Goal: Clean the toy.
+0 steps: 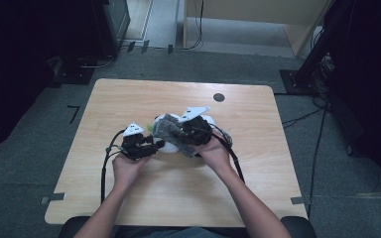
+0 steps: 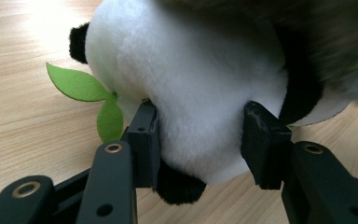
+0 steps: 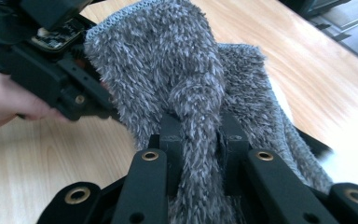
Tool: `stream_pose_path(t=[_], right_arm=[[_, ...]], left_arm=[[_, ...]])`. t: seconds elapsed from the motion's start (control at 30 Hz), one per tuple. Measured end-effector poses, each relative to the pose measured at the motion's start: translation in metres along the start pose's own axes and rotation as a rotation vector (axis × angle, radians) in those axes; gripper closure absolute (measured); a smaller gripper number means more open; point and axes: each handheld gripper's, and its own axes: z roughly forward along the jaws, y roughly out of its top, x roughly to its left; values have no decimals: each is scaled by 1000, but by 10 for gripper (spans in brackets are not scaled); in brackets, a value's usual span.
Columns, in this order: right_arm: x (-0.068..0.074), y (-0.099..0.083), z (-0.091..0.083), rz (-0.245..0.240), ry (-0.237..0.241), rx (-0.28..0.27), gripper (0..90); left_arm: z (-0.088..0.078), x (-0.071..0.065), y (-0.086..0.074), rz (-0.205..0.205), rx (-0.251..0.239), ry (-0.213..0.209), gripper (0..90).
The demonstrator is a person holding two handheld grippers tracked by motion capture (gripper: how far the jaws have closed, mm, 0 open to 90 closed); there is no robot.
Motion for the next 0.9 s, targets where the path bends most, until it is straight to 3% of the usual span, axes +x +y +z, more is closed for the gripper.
stream_pose_path(t=[0.2, 0.3, 0.4, 0.53, 0.73, 0.9], right_arm=[[4, 0, 26, -5, 4, 23, 715], [4, -1, 28, -7, 4, 9, 694], [4, -3, 29, -22, -12, 9, 735], [2, -8, 26, -17, -5, 5, 753], [1, -16, 12, -27, -23, 48, 758], [-5, -28, -6, 14, -3, 43, 762]], left_arm=[[0, 2, 0, -14, 1, -6, 527], [0, 3, 0, -22, 0, -10, 528], [0, 2, 0, -13, 1, -2, 530], [0, 0, -1, 6, 2, 6, 532], [0, 1, -1, 7, 1, 2, 532], [1, 2, -1, 4, -2, -4, 533]])
